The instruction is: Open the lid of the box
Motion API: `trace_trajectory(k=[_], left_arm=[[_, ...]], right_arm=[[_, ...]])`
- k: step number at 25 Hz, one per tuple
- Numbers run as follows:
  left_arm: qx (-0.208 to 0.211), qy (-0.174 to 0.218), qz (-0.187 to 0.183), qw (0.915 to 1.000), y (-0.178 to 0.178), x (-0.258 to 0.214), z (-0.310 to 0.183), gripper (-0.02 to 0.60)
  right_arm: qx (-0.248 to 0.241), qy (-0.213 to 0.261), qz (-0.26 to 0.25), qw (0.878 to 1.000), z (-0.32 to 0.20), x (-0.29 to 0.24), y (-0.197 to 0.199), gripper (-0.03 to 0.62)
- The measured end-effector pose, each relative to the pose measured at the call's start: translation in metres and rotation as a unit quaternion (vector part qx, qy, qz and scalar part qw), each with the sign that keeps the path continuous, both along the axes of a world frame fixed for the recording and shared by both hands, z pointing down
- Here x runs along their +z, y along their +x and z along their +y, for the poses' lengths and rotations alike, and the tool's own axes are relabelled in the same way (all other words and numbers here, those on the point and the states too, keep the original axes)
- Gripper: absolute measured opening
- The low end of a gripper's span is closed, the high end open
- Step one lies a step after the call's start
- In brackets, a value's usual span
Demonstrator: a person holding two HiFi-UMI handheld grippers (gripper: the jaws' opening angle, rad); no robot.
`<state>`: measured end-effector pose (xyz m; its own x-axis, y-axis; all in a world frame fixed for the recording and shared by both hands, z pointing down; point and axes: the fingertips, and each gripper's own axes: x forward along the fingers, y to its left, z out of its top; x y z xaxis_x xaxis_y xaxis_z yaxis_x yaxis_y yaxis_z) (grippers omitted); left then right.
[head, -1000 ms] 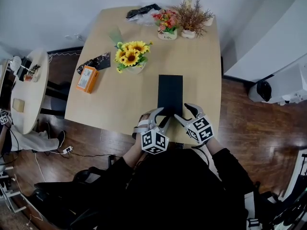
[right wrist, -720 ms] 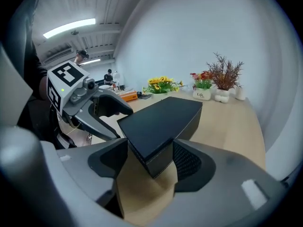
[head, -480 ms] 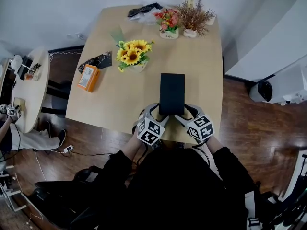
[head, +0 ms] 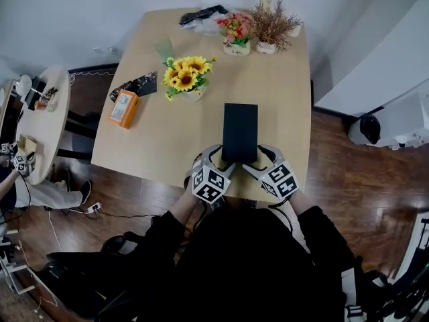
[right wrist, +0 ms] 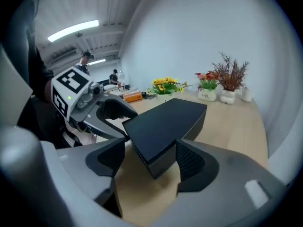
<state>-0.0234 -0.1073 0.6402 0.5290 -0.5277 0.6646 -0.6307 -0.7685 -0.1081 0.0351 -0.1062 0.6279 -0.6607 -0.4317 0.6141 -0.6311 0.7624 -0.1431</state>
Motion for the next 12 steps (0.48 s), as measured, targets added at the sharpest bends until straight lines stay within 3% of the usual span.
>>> trace_trajectory(k=[2,7,12], left_arm=[[-0.004,0.002,-0.002,1.0,0.0007,0.0005,0.0007,0.268],[-0.015,0.007,-0.007,0.9998,0.0011,0.0017,0.0009,0.268],[-0.018,0.003,-0.006,0.9998,0.002,0.0015,0.0,0.267]], right_arm=[[0.002,0.022,0.027,0.999,-0.0019,0.0035,0.002,0.301],[0.002,0.045,0.033,0.998,-0.0032,0.0054,0.0023,0.299],[0.028,-0.006,-0.026,0.999,-0.0043,0.0029,0.004,0.281]])
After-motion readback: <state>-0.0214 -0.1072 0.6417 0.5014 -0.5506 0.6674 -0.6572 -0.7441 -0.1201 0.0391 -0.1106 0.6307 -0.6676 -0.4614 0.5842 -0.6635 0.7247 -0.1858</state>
